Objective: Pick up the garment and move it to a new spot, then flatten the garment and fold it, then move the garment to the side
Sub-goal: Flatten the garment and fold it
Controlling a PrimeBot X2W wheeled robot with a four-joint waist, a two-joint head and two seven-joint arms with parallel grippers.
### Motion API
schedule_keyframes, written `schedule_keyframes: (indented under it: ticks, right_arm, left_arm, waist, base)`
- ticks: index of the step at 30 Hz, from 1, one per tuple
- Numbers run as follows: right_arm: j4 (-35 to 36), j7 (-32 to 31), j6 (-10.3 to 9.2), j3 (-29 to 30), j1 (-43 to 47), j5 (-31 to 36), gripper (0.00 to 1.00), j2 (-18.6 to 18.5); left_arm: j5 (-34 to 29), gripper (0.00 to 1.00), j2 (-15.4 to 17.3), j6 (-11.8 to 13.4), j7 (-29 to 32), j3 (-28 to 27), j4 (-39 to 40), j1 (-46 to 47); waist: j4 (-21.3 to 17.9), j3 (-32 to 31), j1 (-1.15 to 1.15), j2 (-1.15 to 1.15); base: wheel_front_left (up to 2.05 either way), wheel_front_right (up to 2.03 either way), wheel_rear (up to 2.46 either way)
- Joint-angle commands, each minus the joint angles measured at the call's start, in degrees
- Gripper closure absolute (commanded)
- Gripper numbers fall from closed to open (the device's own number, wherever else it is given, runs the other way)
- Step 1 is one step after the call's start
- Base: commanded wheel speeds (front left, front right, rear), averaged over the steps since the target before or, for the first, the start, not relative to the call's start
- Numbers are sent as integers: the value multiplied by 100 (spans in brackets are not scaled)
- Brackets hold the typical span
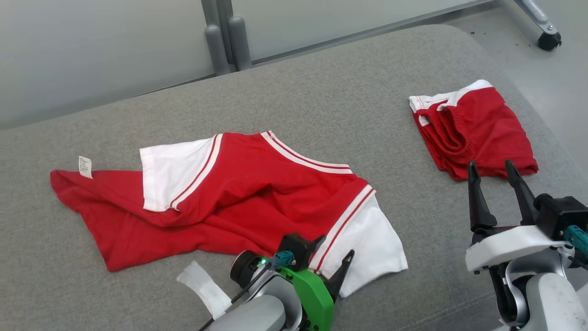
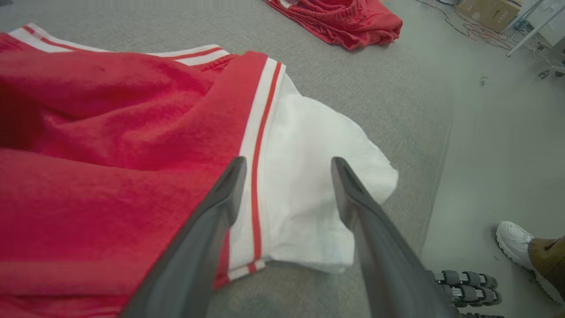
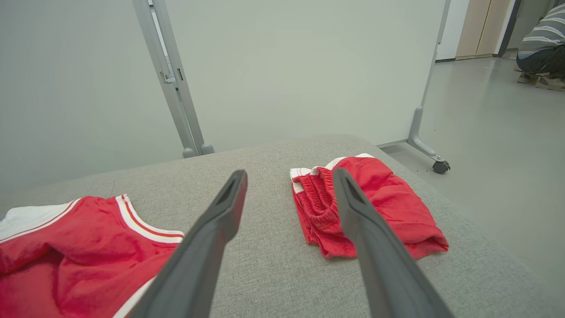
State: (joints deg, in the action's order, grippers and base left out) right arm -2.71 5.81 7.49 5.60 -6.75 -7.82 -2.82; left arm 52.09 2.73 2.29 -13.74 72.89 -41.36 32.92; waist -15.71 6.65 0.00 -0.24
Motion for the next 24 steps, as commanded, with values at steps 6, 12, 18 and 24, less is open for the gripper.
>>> schedule_keyframes:
  ticks: [6,12,18,24]
  right_arm:
    - [-7,-108,0,25,245,60,0,-15]
    - [36,-170,0,39,402,75,0,-15]
    - [68,-244,0,-98,516,30,0,-15]
    - [92,-278,0,-245,461,31,0,-15]
  left_arm:
    - [57,0,29,114,-146,-190,205,90]
    - [-116,0,52,297,-143,-735,365,-148]
    - [-373,0,300,432,-142,-1689,307,-554]
    - [-434,0,424,379,-142,-2159,-156,-517]
  waist:
    - [442,-427,0,24]
    - [745,-644,0,24]
    - [1017,-702,0,24]
    - [995,-633,0,24]
  base:
    - [0,0,0]
    - [0,0,0]
    - [0,0,0]
    - [0,0,0]
